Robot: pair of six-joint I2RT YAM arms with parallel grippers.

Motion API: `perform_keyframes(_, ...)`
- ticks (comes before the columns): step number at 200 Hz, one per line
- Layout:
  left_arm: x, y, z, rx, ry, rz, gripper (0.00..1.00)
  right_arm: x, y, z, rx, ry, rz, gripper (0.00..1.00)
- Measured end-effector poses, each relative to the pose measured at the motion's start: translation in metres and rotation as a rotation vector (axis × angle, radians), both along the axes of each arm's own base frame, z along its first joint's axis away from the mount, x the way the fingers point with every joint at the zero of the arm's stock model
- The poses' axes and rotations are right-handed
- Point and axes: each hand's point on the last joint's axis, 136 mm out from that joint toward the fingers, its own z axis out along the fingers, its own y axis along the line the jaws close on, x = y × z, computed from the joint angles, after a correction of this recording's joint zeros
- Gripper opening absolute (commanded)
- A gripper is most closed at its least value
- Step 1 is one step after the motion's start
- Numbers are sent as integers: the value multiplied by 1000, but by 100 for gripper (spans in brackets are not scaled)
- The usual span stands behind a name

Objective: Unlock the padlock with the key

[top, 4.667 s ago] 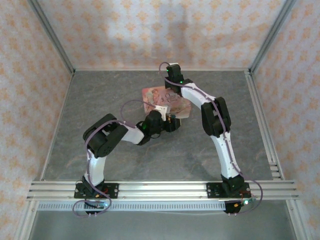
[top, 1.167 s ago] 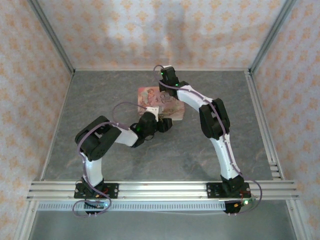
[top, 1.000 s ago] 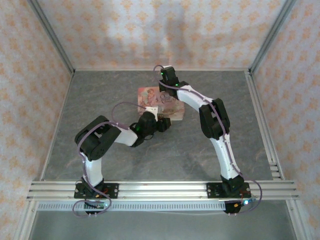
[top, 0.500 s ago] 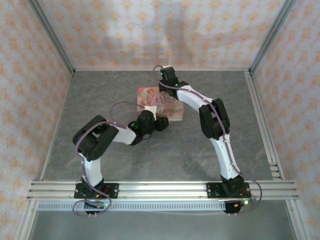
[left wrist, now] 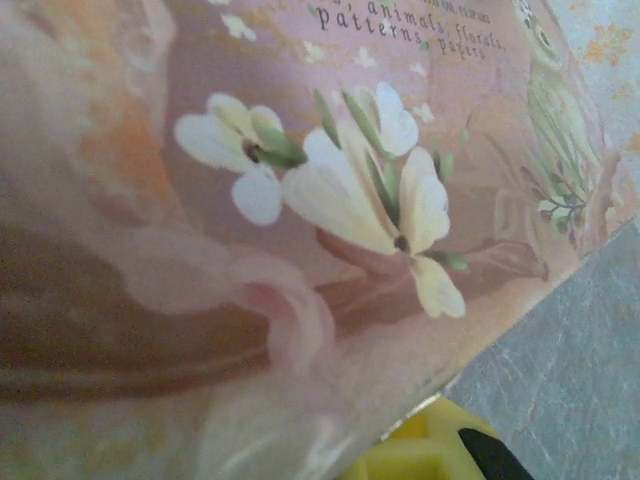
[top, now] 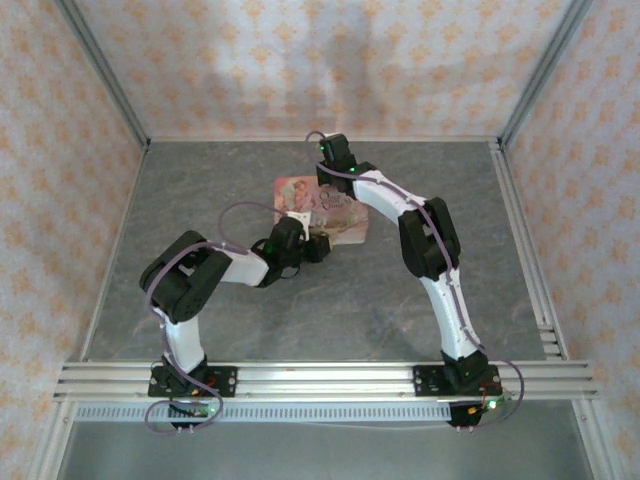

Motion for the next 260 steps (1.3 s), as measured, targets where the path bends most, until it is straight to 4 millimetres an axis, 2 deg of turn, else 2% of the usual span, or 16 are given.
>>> perform_keyframes(33,-7,-3,2,-21,68,-60,0,-6,-2,0,28,32,9,0)
perform_keyframes(73,-4,-5,13,-71,160,-120,0,-19,-24,8,87,89,-8,0)
perform_keyframes(129,3,-12,39,-136,217,-186,0,-58,-70,51,246,103,-62,0)
perform_keyframes(153,4,-15,47,-158,243,-203,0,-73,-84,69,308,82,-76,0)
perform_keyframes(186,0,-21,57,-195,289,-232,0,-113,-100,90,426,78,-68,0)
perform_keyframes(209,-1,-25,65,-203,310,-249,0,-144,-99,104,522,77,-26,0)
perform_keyframes(233,0,-28,73,-221,325,-255,0,-186,-99,106,629,102,26,0)
perform_keyframes(260,0,-29,77,-229,349,-255,0,-215,-97,106,761,122,71,0)
